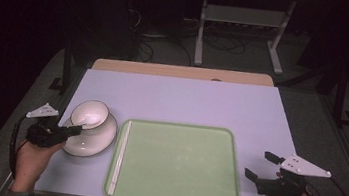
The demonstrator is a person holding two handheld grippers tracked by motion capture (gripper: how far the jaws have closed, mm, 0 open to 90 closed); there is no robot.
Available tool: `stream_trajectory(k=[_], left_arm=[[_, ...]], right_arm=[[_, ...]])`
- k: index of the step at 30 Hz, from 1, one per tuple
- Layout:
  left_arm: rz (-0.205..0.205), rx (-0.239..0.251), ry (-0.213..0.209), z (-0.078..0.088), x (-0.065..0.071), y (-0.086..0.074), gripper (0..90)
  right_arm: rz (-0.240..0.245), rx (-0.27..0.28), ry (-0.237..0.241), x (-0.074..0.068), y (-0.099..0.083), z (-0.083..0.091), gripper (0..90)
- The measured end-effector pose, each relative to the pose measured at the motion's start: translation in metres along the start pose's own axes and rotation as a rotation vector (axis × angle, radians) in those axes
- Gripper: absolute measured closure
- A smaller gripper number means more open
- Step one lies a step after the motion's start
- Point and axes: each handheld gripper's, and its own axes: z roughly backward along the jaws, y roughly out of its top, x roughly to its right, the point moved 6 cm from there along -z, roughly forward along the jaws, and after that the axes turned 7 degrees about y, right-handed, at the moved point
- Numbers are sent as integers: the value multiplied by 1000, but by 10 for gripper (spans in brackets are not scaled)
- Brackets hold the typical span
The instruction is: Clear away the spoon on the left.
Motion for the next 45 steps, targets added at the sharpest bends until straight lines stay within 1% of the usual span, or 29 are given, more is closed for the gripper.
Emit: stream_trajectory(k=[2, 3, 4, 13, 16, 18, 20, 25, 29, 32, 34, 35, 37, 38, 39, 40, 41, 44, 45], left_arm=[[5, 4, 8, 1, -4, -1, 898], [5, 4, 8, 1, -4, -1, 898], [16, 12, 15, 2, -8, -1, 898], [44, 34, 48, 6, -26, -3, 898], [48, 38, 64, 7, -33, -3, 898], [49, 40, 72, 7, -35, -3, 898], [56, 39, 86, 7, -42, -4, 898], [61, 43, 80, 8, -43, -5, 898], [43, 64, 65, 16, -36, 3, 891], [27, 80, 66, 20, -34, 11, 850], [20, 97, 77, 21, -36, 15, 789], [25, 104, 87, 22, -38, 17, 754], [32, 113, 94, 21, -43, 20, 712], [32, 113, 94, 21, -43, 20, 678], [39, 116, 98, 20, -46, 22, 678], [39, 116, 98, 20, -46, 22, 646], [59, 105, 98, 13, -53, 22, 601], [69, 88, 105, 6, -58, 20, 550], [72, 84, 102, 4, -58, 18, 545]], right_arm=[[0, 0, 0, 0, 0, 0, 75], [0, 0, 0, 0, 0, 0, 75], [0, 0, -1, 0, 0, 0, 75], [-1, -1, -3, 0, 0, 0, 75], [-1, 0, -2, 0, 0, 0, 75], [-2, 0, -3, 0, 0, 0, 75], [-3, -1, -4, 0, 0, 0, 75], [0, 0, -3, 0, 0, 0, 75], [0, -1, -3, 0, 0, 0, 75], [-2, 0, -3, 0, 0, 0, 75], [0, -1, -2, 0, 0, -1, 75], [0, -2, -3, 0, 0, -1, 75], [-1, -1, -3, 0, 0, -1, 75], [-1, -2, -4, 0, 0, -1, 75], [-1, -2, -4, 0, 0, -1, 75], [-1, -2, -4, 0, 0, -1, 75], [-1, 0, -5, 0, 0, -1, 75], [-2, -1, -5, 0, 0, -2, 75], [-3, -1, -4, 0, 0, -2, 75]])
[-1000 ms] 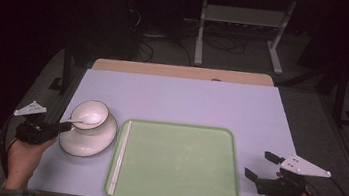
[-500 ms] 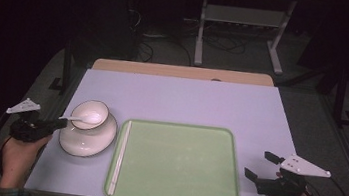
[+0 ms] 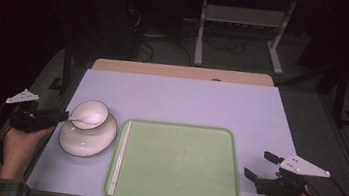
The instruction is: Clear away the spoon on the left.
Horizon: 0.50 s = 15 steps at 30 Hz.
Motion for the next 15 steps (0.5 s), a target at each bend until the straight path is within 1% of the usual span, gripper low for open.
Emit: stream_trajectory(k=[3, 6, 9, 15], left_arm=[[12, -13, -10, -5, -1, -5, 532], [24, -20, -18, -6, -2, -8, 532], [35, -29, -38, -6, -2, -12, 532], [39, -45, -69, -10, 0, -16, 547]], right_arm=[[-2, 0, 0, 0, 0, 0, 75], [0, 0, 0, 0, 0, 0, 75], [-1, -1, 2, 0, 0, 0, 75], [0, 0, 2, 0, 0, 0, 75]])
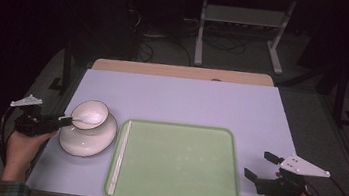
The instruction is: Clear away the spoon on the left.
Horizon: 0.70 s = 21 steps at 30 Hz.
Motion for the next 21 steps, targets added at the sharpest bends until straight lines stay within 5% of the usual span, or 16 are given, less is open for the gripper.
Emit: stream_trajectory(k=[21], left_arm=[[25, 15, -67, 5, 0, -2, 740]], right_arm=[[2, 0, -3, 0, 0, 0, 76]])
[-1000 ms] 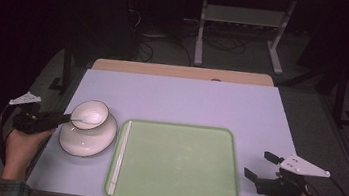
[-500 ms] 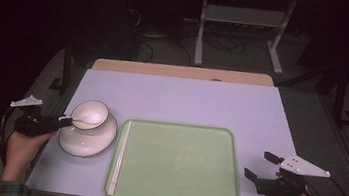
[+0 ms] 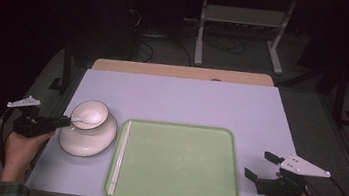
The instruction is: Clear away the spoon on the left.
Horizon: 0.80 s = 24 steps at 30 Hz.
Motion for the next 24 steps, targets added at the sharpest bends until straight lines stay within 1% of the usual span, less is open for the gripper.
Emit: stream_trajectory(k=[1, 3, 7, 10, 13, 15, 17, 20, 24], left_arm=[[3, 7, 0, 1, 0, 1, 763], [-4, 11, -3, 2, 0, 1, 796], [-8, 10, -19, 2, 2, 1, 815], [-15, 11, -40, 2, 3, 1, 831], [-14, 26, -63, 4, 5, 3, 845], [-15, 28, -59, 4, 6, 3, 850], [-27, 32, -49, 6, 7, 5, 851], [-33, 38, -44, 7, 8, 6, 852], [-36, 60, -52, 10, 11, 9, 853]], right_arm=[[0, 0, 0, 0, 0, 0, 76], [0, 0, -1, 0, 0, 0, 76], [1, 0, -1, 0, 0, 0, 76], [1, -1, -1, 0, 0, 0, 77], [1, -1, -2, 0, 0, 0, 77], [2, 0, -3, 0, 0, 0, 77], [2, 0, -2, 0, 0, 0, 77], [1, 0, -2, 0, 0, 0, 77], [3, 1, -2, 0, 0, 0, 77]])
